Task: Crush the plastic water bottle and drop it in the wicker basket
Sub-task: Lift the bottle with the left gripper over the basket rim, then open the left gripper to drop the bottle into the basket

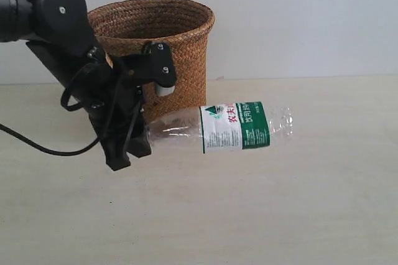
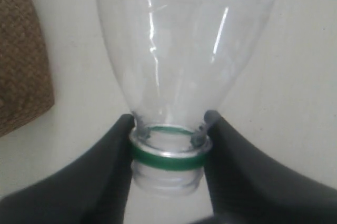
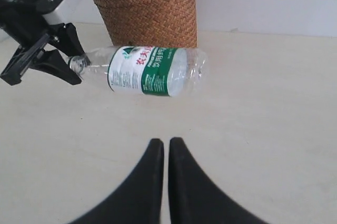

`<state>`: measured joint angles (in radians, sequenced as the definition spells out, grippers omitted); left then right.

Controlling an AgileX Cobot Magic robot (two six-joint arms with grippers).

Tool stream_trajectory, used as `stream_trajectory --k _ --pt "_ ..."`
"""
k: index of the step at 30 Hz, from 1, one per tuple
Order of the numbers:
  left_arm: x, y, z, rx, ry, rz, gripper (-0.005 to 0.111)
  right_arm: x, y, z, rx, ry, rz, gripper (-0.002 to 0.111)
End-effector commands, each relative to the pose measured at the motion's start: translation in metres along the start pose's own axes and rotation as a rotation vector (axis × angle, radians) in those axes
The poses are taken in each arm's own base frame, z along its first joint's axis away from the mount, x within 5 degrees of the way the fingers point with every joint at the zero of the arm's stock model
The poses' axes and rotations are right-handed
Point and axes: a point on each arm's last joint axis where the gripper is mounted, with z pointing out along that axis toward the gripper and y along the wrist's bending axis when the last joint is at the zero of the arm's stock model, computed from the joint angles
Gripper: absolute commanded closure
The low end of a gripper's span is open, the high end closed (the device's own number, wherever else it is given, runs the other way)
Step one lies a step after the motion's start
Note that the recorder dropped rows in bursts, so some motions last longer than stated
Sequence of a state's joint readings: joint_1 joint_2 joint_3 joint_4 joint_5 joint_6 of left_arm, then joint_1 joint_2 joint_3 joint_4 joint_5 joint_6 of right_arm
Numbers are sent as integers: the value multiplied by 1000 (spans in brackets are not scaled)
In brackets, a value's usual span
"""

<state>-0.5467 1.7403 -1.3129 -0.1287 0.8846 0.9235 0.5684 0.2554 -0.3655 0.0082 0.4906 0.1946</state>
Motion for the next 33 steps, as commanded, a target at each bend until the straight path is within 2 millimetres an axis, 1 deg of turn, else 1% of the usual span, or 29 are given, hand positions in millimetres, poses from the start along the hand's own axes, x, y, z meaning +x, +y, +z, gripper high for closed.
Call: stream_trajectory --k 1,6,9,12,15,19,23,27,33 --pt "0 0 -31 -85 -30 -12 103 0 0 0 -4 -9 7 108" --pt "5 -2 -72 -212 -43 4 103 0 0 0 -4 -9 7 108" --pt "9 1 -96 -341 -55 19 103 0 0 0 -4 -9 7 108" --pt "12 6 -116 -488 -72 9 103 0 0 0 -4 -9 7 108" --pt "15 11 -129 -590 -66 24 103 0 0 0 -4 -9 7 108" --pt "18 16 -133 -668 -17 37 103 0 0 0 -4 -9 7 108" --pt "21 14 -131 -638 6 -7 103 0 0 0 -4 -9 7 108" --pt "27 7 -126 -545 45 -73 103 0 0 0 -4 -9 7 108" --pt "34 -12 -119 -332 123 -180 103 0 0 0 -4 -9 7 108"
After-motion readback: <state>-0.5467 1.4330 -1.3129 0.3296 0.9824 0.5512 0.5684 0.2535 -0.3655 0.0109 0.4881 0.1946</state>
